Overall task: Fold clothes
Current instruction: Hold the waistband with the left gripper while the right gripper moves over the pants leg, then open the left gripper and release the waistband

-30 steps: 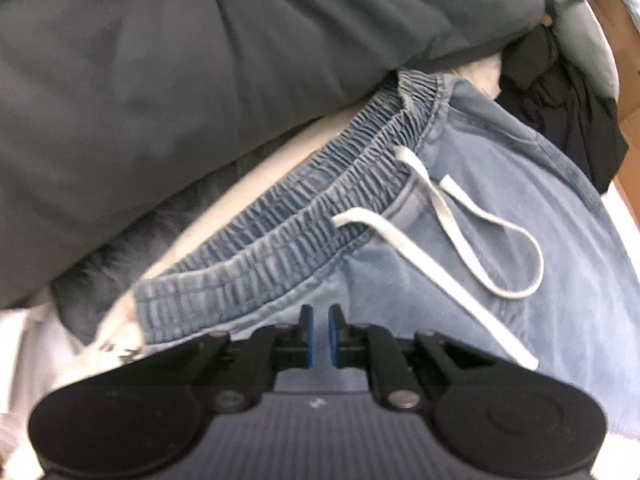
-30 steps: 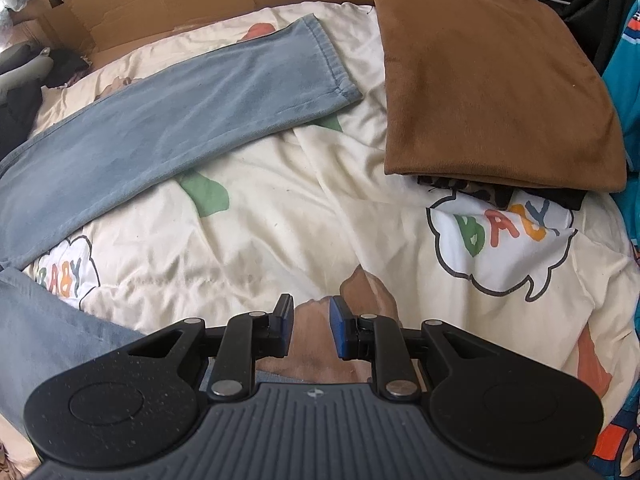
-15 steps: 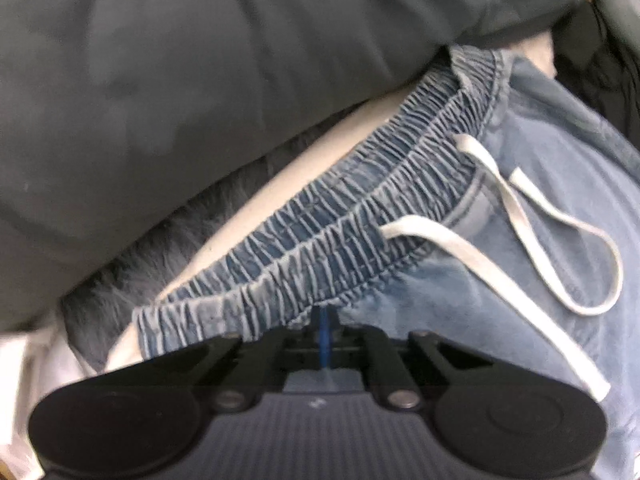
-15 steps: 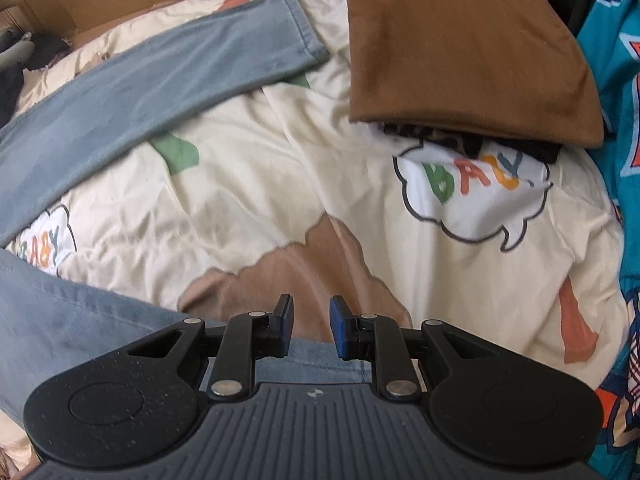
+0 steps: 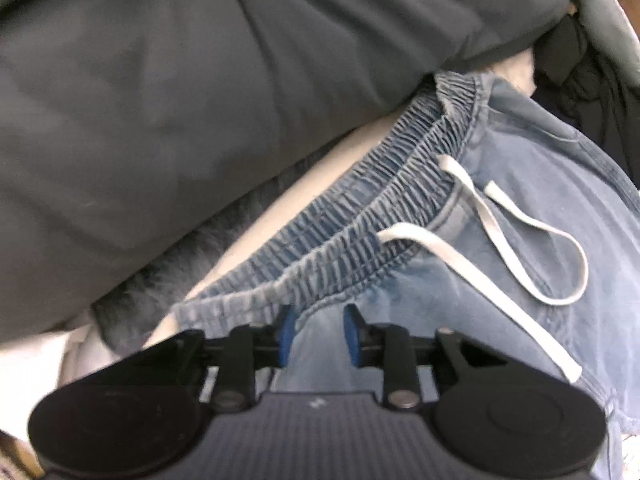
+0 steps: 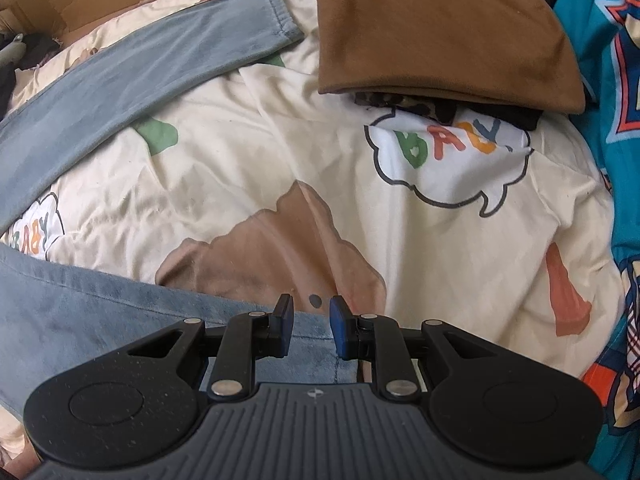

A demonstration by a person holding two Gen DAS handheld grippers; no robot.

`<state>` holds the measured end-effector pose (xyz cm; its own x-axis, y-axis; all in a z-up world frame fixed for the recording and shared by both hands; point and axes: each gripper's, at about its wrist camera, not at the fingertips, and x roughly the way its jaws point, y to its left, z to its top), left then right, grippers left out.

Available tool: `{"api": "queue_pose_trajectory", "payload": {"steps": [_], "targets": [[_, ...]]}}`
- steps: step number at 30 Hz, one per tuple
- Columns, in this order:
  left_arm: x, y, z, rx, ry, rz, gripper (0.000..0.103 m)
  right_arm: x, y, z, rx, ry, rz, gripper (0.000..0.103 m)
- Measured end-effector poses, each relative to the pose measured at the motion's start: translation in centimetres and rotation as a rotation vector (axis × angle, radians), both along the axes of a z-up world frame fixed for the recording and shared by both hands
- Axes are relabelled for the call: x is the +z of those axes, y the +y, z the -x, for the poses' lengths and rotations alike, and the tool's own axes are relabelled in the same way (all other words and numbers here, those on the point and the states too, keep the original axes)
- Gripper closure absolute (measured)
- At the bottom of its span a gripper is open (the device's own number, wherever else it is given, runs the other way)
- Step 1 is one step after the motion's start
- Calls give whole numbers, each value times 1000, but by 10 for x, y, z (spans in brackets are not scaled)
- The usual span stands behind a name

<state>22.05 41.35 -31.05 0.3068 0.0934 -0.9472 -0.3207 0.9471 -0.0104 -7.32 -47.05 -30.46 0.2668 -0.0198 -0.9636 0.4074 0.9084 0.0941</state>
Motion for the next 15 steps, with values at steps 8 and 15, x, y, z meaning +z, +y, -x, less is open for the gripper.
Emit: {"api": "queue_pose_trajectory", "payload": {"steps": [8, 15], "targets": [[14, 6, 43, 62, 9, 34, 64, 0, -2, 16, -9, -33, -30, 77], [13, -1, 81, 102, 37, 90, 64, 6, -8, 32, -26, -70, -41, 77]]}}
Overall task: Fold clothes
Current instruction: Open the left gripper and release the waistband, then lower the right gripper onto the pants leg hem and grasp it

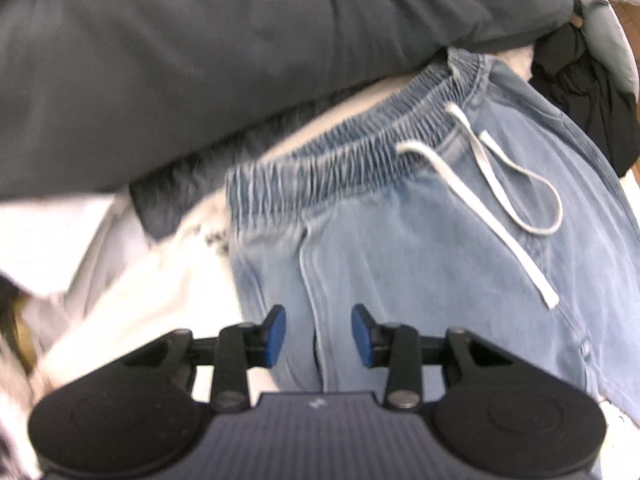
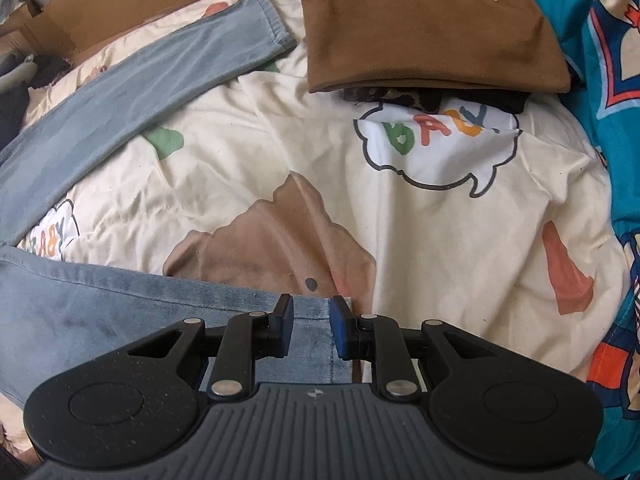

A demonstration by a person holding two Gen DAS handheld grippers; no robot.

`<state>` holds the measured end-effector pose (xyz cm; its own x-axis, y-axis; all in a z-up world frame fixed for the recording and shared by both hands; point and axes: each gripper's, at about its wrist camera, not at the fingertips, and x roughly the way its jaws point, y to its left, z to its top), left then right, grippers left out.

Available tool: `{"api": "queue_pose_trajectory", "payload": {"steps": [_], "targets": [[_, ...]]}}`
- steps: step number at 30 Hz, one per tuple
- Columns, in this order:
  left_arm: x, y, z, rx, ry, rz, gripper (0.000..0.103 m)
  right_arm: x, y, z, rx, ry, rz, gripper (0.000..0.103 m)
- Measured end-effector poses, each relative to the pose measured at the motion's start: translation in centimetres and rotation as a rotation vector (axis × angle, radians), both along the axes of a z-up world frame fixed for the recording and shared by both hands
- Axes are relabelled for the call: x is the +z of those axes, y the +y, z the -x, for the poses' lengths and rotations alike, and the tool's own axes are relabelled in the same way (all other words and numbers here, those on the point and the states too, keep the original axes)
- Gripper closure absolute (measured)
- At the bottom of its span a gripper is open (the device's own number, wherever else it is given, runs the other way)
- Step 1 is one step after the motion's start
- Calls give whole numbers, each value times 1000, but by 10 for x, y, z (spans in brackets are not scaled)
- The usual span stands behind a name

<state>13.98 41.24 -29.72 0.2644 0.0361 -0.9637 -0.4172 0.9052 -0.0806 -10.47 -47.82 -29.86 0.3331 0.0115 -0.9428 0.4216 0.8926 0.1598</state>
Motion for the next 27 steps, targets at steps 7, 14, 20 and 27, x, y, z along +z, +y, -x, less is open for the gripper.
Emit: {"api": "queue_pose_trajectory", "payload": {"steps": [7, 14, 20, 27], "targets": [[-16, -13, 32, 43, 34, 54, 53, -3, -2, 18, -19, -3, -15, 77], [-38, -10, 45, 118, 59, 99, 53, -6, 12, 37, 10, 24, -29, 77], [-60, -8, 50, 189, 52, 157, 50, -13, 28, 52, 28, 66, -50, 77], [-60, -8, 49, 208, 24, 173, 60, -18, 46, 64, 79, 99, -76, 66]]}}
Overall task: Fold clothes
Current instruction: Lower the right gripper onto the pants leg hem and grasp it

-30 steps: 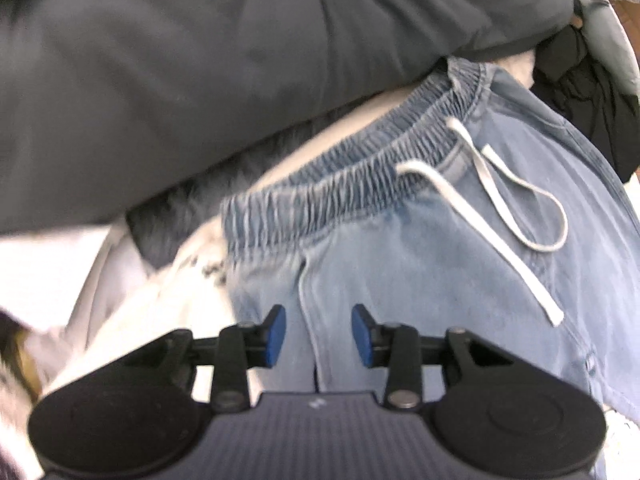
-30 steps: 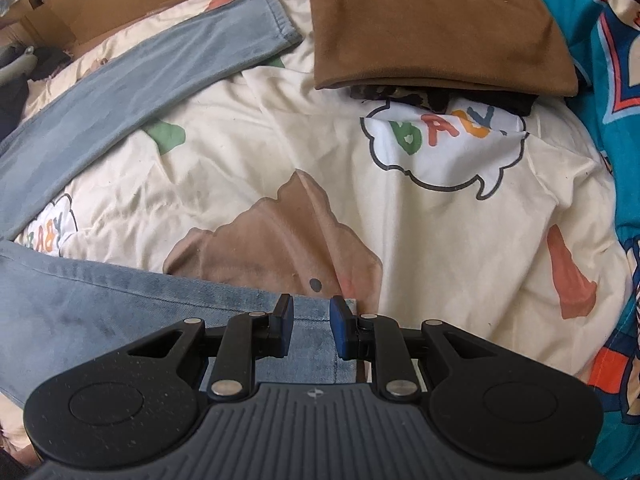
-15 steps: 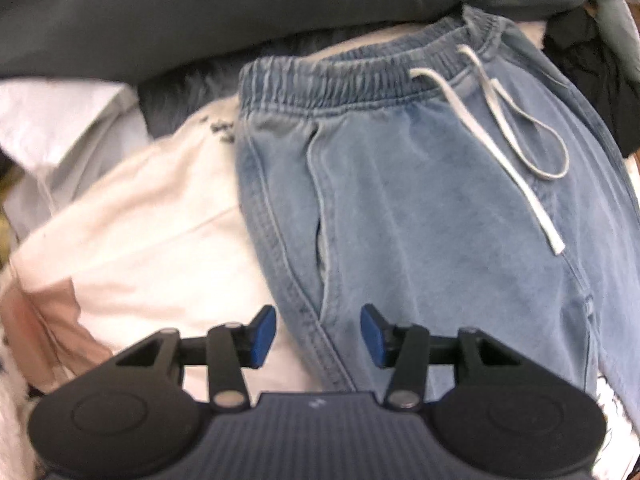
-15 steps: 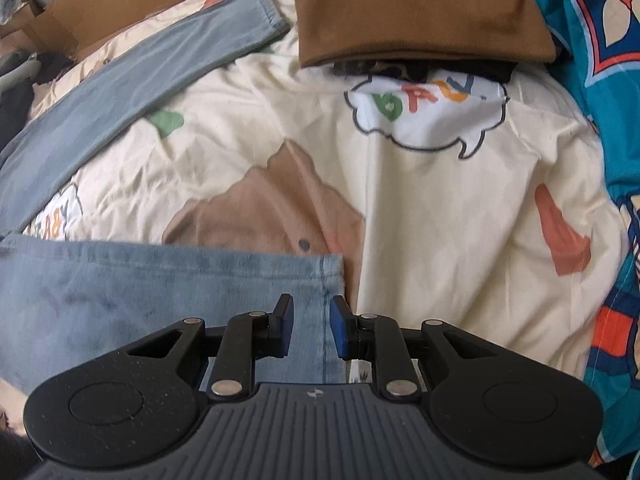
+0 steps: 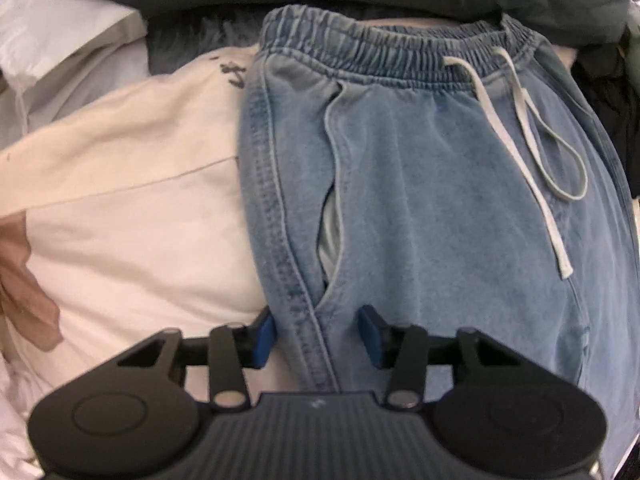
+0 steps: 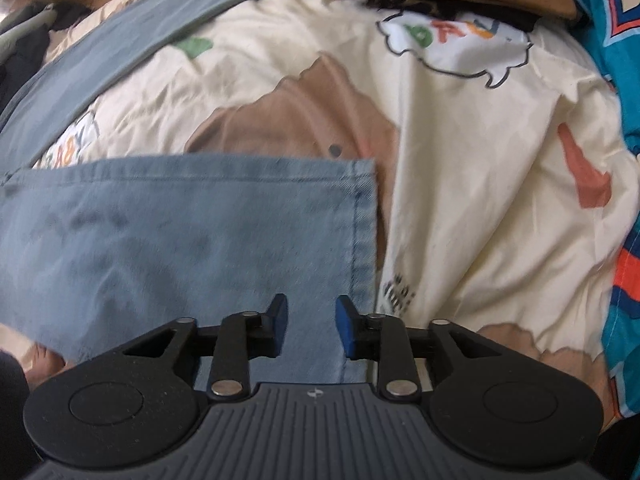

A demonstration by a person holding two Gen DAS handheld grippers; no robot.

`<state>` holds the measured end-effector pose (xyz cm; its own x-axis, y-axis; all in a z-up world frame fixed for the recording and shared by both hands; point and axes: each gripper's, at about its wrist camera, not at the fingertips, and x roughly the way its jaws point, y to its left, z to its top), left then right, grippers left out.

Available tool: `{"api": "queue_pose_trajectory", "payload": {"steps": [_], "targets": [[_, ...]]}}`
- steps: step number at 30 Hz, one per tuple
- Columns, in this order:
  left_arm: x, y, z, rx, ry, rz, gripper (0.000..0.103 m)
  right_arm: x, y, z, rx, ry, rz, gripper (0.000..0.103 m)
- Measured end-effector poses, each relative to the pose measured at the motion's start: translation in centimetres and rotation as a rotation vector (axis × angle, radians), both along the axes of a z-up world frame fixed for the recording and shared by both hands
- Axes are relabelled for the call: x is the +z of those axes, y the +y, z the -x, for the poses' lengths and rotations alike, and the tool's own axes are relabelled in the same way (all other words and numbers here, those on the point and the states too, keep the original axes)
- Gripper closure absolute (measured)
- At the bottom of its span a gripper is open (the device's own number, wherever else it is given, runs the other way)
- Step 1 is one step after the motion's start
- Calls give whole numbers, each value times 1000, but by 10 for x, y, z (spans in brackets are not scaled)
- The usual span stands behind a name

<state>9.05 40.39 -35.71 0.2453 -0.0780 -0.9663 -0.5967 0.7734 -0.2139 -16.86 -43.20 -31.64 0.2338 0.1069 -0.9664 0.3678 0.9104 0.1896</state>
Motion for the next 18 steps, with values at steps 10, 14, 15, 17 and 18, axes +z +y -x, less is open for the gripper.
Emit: {"api": "queue_pose_trajectory", "payload": {"steps": [10, 14, 15, 17, 18], "targets": [[17, 3, 1, -18, -17, -11, 82, -16, 31, 24, 77, 40, -29, 62], [24, -2, -5, -32, -1, -30, 82, -24, 42, 33, 99, 46, -26, 59], [25, -5, -7, -39, 3, -35, 82, -25, 45, 35, 103, 43, -31, 59], [27, -8, -11, -55, 19, -48, 82, -28, 51, 38, 112, 35, -36, 58], [28, -9, -14, -64, 28, -55, 82, -29, 53, 39, 119, 32, -34, 56]]}}
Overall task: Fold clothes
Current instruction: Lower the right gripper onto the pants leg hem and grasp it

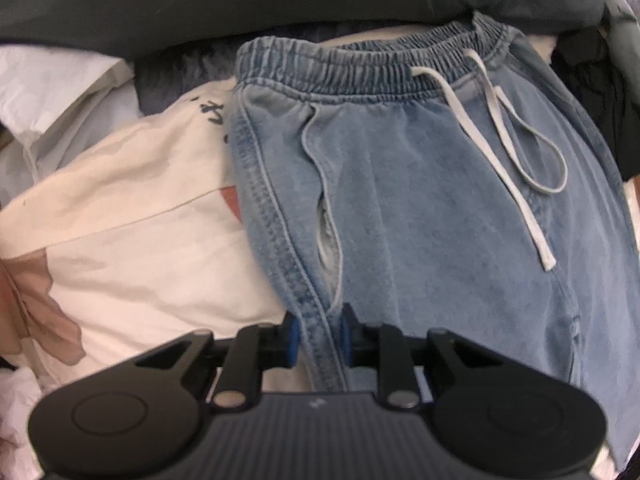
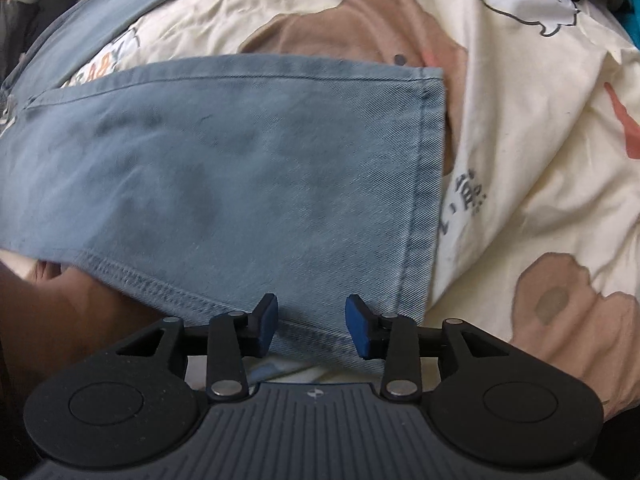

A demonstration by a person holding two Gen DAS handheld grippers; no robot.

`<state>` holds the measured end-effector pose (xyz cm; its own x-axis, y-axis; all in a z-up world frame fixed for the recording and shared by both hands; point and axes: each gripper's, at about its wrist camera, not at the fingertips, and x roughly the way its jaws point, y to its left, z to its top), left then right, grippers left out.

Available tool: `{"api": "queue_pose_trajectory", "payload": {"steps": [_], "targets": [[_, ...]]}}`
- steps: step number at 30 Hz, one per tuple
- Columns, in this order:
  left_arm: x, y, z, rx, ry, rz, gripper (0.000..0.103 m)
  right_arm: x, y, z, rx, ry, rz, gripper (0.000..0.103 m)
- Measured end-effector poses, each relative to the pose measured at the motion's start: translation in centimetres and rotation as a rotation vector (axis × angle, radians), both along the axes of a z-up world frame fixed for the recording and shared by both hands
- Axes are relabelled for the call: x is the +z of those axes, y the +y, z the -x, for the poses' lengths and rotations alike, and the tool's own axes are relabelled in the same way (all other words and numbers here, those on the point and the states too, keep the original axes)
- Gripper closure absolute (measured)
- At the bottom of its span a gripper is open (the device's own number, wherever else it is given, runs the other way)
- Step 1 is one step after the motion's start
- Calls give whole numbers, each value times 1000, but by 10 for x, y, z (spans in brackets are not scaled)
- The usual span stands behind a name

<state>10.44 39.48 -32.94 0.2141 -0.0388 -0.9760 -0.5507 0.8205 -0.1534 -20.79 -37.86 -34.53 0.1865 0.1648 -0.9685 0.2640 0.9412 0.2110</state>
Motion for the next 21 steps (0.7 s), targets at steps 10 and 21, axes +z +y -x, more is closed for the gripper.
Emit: {"api": "queue_pose_trajectory", "payload": {"steps": [10, 21], "targets": [[-4, -19, -8, -17, 28, -31, 81, 10, 11, 9, 119, -16, 42, 29], [0, -28, -3, 0, 37, -32, 81, 5, 30, 4, 205, -22, 120, 20]]}}
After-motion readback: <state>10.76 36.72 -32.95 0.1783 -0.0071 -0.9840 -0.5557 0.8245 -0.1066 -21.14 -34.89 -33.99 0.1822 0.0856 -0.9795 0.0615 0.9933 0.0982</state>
